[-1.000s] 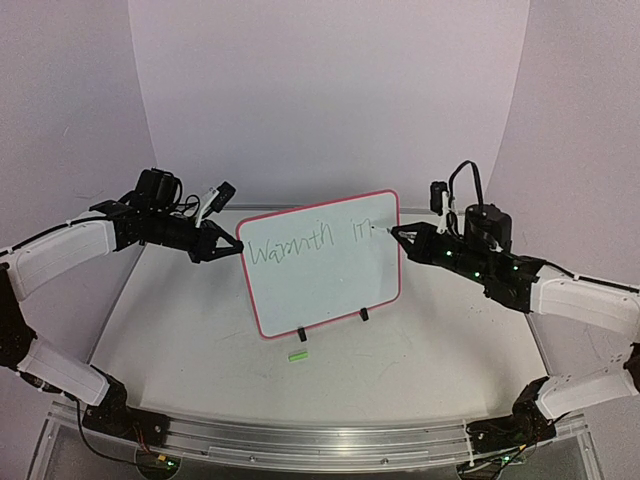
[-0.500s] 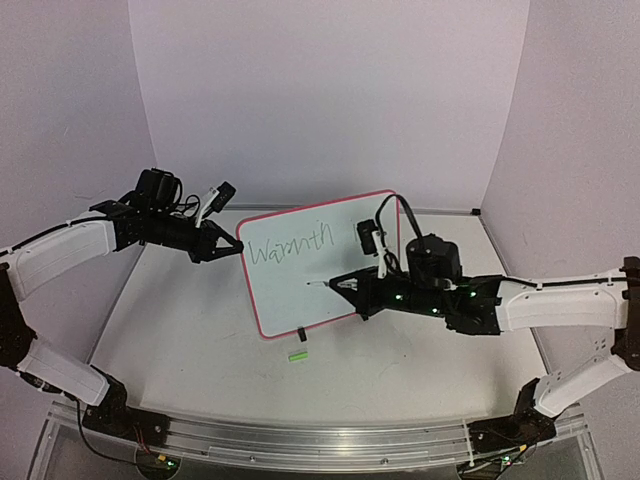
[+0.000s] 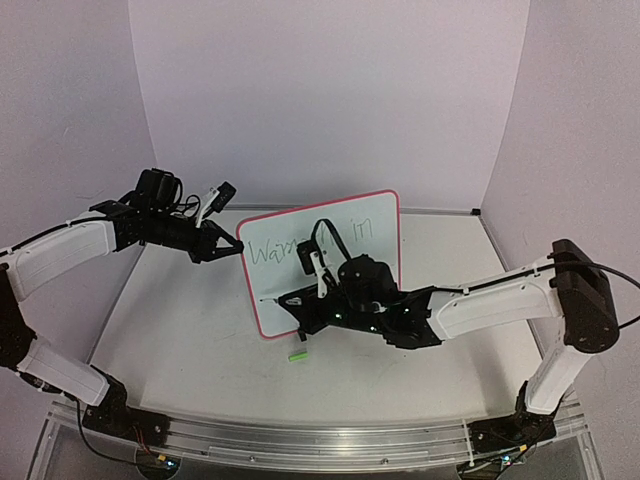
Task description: Write a sentence on the whiteboard
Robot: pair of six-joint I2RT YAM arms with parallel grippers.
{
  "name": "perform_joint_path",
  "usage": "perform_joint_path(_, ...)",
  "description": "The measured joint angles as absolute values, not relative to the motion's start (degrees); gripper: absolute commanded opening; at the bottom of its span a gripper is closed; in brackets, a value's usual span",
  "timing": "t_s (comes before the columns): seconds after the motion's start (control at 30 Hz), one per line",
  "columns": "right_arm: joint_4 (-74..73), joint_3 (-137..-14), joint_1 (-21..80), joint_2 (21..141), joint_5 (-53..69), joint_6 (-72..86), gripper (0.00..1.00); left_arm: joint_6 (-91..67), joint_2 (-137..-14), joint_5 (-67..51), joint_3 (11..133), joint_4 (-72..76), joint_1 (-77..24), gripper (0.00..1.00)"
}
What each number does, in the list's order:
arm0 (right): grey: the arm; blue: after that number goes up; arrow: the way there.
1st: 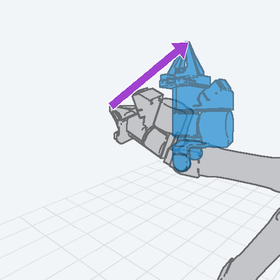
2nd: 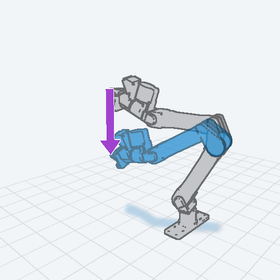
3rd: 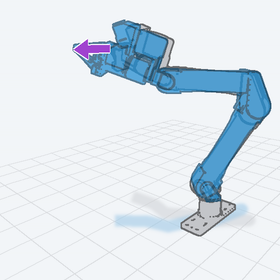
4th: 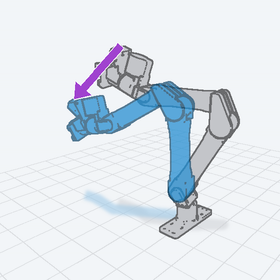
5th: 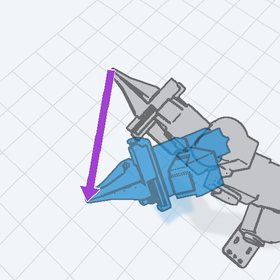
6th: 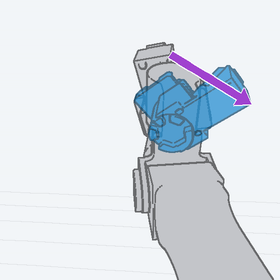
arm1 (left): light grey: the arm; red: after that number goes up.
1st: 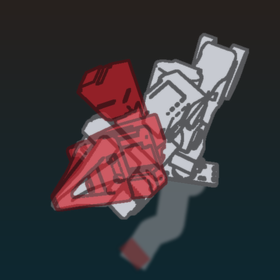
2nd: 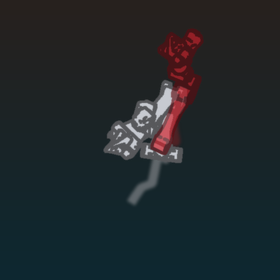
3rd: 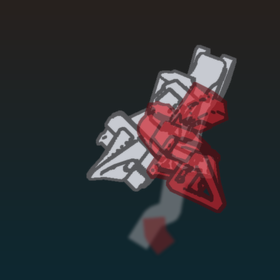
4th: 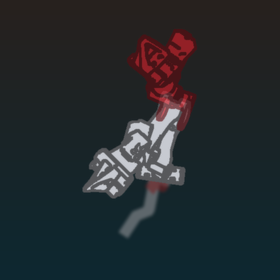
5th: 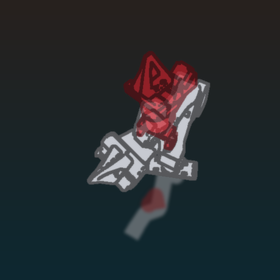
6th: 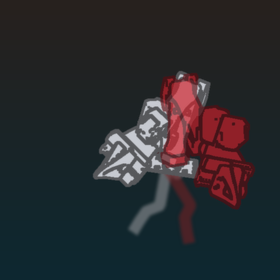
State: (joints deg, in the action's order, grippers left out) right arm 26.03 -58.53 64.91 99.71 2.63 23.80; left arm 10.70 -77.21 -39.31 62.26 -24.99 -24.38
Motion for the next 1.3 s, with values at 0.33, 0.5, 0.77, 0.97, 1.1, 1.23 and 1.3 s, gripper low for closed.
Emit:
perform_joint_path(0.33, 27.2, -61.0, 64.8, 102.7, -2.4, 24.7, 0.00, 10.7, -77.2, -39.3, 62.3, -25.0, -24.4, 0.00)
perform_joint_path(0.5, 27.5, -62.1, 64.5, 103.5, -3.5, 25.2, 0.00, 10.7, -77.2, -39.3, 62.3, -25.0, -24.4, 0.00)
perform_joint_path(0.77, 27.7, -62.6, 63.4, 104.6, -4.0, 26.0, 0.00, 10.7, -77.2, -39.2, 62.3, -25.0, -24.5, 0.00)
perform_joint_path(0.97, 27.8, -64.0, 63.4, 105.6, -3.0, 25.9, 0.00, 10.7, -77.2, -39.0, 62.3, -24.9, -24.5, 0.00)
perform_joint_path(1.1, 27.8, -64.8, 63.4, 106.1, -2.2, 25.8, 0.00, 10.7, -77.2, -39.0, 62.3, -24.9, -24.5, 0.00)
perform_joint_path(1.23, 27.8, -64.8, 63.4, 106.4, -1.7, 25.8, 0.00, 10.7, -77.2, -39.0, 62.3, -24.9, -24.5, 0.00)
perform_joint_path(1.3, 27.8, -64.8, 63.4, 106.6, -1.4, 25.9, 0.00, 10.7, -77.2, -39.0, 62.3, -24.9, -24.5, 0.00)
